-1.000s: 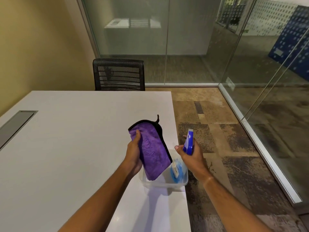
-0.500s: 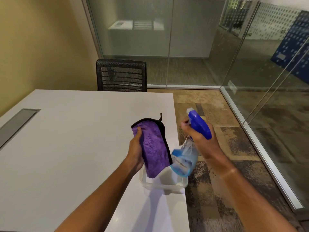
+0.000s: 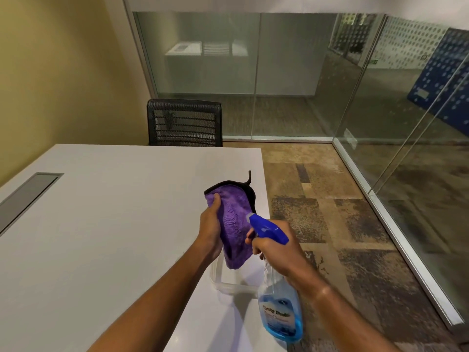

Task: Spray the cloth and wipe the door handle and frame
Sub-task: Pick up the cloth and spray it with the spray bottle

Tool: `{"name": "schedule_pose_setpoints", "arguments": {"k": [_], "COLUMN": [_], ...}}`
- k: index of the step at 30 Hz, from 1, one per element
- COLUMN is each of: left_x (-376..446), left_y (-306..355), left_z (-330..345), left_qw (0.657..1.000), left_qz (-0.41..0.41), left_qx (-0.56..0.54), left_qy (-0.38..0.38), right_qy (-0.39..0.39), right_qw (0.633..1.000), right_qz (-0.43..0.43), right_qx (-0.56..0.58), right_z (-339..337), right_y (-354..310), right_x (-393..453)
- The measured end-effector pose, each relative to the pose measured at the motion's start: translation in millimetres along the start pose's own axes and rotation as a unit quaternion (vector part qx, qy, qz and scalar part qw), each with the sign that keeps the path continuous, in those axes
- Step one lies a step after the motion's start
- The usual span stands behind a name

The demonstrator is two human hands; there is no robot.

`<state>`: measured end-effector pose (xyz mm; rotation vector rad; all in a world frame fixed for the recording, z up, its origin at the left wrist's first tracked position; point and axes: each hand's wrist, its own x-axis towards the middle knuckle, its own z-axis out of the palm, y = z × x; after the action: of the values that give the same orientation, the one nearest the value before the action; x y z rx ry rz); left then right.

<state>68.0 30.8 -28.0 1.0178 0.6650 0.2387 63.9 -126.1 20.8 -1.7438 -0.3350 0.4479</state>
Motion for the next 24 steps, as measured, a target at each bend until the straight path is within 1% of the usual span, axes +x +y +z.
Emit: {"name": "schedule_pose_setpoints", "arguments": {"k": [5, 8, 12, 16, 19, 24], "left_x": [0, 0, 0, 0, 0, 3], "left_y": [3, 4, 5, 8, 12, 18], "left_z": [2, 1, 2, 1, -1, 1], "left_qw": [1.000, 1.000, 1.000, 1.000, 1.000, 0.999], "left_qz": [0.005, 0.015, 0.018, 0.026, 0.022, 0.026], "left_qx": [0.007, 0.013, 0.019, 0.005, -0.012, -0.030], "left_qy": [0.008, 0.008, 0.012, 0.009, 0.003, 0.007], "right_qy": [0.013, 0.034, 0.060, 0.053, 0.048, 0.002], "right_qw": [0.999, 0.995, 0.995, 0.996, 0.994, 0.993], "right_qz": [0.016, 0.036, 0.060, 0.065, 0.073, 0.057], "right_qx": [-0.050, -0.085, -0.058, -0.033, -0.069, -0.103], "right_z": [7, 10, 3, -6, -6, 0], "right_y": [-1, 1, 1, 2, 10, 21], "right_x": [3, 7, 10, 6, 0, -13]}}
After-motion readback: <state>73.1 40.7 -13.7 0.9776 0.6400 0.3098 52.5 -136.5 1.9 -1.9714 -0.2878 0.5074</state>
